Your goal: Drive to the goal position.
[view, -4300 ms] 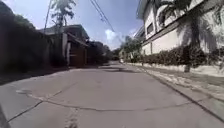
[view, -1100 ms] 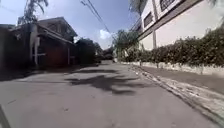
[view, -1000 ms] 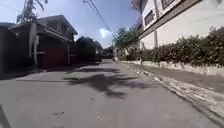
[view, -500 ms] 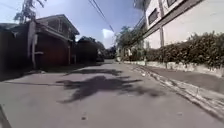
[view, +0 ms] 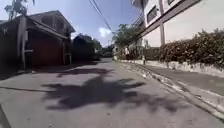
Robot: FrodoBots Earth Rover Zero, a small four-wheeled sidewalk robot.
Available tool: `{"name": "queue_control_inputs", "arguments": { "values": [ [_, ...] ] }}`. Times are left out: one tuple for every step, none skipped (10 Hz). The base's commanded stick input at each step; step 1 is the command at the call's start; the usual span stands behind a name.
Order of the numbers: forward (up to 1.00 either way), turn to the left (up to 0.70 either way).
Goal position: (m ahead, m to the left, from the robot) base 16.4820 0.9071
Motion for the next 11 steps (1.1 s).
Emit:
{"name": "queue_control_inputs", "arguments": {
  "values": [
    [1.0,0.07],
    [1.0,0.04],
    [1.0,-0.29],
    [1.0,-0.33],
    [1.0,-0.33],
    [1.0,-0.33],
    [1.0,0.06],
    [1.0,0.08],
    [1.0,0.08],
    [1.0,0.08],
    [1.0,0.08]
  ]
}}
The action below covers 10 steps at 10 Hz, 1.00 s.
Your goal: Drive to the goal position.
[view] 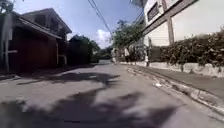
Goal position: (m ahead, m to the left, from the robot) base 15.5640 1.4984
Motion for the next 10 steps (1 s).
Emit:
{"name": "queue_control_inputs", "arguments": {
  "values": [
    [1.0,0.08],
    [1.0,0.08],
    [1.0,0.08],
    [1.0,0.08],
    [1.0,0.08],
    [1.0,0.08],
    [1.0,0.08],
    [1.0,0.08],
    [1.0,0.08],
    [1.0,0.08]
  ]
}}
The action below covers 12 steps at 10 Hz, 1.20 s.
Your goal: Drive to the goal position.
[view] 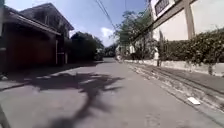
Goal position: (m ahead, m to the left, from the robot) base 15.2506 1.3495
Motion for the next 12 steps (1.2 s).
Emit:
{"name": "queue_control_inputs", "arguments": {
  "values": [
    [1.0,0.03],
    [1.0,-0.14],
    [1.0,-0.32],
    [1.0,-0.32],
    [1.0,-0.04],
    [1.0,0.08],
    [1.0,0.08],
    [1.0,0.08],
    [1.0,0.08],
    [1.0,0.08],
    [1.0,0.08],
    [1.0,0.08]
  ]
}}
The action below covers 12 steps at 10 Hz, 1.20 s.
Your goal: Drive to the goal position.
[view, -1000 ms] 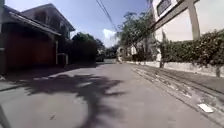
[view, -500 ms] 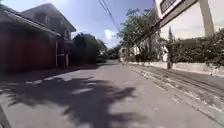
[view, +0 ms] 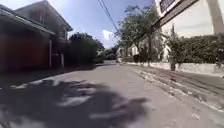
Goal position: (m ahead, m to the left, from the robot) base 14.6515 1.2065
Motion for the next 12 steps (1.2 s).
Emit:
{"name": "queue_control_inputs", "arguments": {
  "values": [
    [1.0,0.08],
    [1.0,0.08],
    [1.0,0.08],
    [1.0,0.08],
    [0.42,0.03],
    [0.0,0.0],
    [0.0,0.0],
    [0.0,0.0],
    [0.0,0.0],
    [0.0,0.0],
    [0.0,0.0],
    [0.0,0.0]
  ]
}}
